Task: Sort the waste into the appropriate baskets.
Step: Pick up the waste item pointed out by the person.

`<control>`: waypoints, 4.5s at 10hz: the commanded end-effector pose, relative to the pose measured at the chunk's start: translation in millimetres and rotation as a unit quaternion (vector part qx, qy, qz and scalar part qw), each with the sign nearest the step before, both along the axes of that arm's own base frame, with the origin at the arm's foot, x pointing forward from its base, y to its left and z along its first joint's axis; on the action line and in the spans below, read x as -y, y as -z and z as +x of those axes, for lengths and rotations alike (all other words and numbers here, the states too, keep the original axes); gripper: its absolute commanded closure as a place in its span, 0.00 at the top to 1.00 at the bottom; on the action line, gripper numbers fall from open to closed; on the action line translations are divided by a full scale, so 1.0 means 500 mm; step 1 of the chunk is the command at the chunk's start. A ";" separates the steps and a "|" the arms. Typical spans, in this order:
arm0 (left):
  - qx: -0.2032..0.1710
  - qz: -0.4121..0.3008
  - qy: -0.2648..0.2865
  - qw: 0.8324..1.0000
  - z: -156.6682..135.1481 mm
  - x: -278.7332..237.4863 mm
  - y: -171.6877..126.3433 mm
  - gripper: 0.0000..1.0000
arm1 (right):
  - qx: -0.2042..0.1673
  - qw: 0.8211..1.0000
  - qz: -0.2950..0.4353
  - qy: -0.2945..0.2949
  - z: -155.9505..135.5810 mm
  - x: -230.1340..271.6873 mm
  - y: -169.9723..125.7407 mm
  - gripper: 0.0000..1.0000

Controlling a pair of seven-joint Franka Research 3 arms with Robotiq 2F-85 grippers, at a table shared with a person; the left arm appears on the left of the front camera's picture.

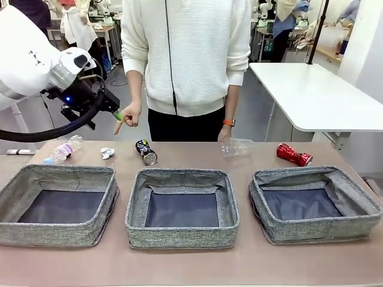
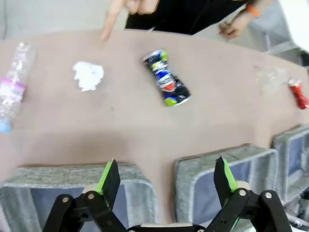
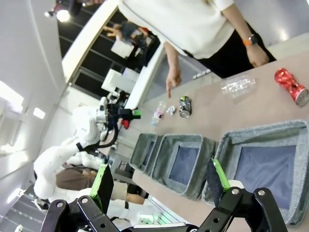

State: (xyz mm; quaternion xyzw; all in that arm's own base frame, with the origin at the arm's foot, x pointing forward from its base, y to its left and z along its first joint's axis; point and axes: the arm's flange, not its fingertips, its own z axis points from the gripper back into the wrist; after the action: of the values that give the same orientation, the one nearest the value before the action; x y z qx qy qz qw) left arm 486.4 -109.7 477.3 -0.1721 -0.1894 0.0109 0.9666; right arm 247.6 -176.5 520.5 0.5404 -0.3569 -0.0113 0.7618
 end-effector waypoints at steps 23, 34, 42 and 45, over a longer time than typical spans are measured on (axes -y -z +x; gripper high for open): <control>-0.192 0.085 -0.045 0.977 0.308 -0.100 0.333 0.00 | 0.016 1.000 0.001 -0.001 0.007 0.001 -0.005 1.00; -0.141 0.097 -0.125 0.977 -0.065 -0.043 -0.007 0.00 | 0.016 1.000 0.001 -0.001 0.007 0.001 -0.005 1.00; -0.145 0.125 -0.169 0.967 -0.100 0.010 -0.054 0.09 | 0.016 1.000 0.001 -0.001 0.007 0.001 -0.005 1.00; -0.125 0.174 -0.140 0.967 -0.133 0.336 -0.289 0.09 | 0.016 1.000 0.001 -0.001 0.007 0.001 -0.005 1.00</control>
State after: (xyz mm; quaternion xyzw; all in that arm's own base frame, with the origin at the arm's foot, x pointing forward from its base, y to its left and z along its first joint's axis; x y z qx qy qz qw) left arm 401.5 -222.4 582.5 -0.0145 -0.0775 0.1541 0.9849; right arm 248.2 -176.5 520.3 0.5403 -0.3577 -0.0108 0.7616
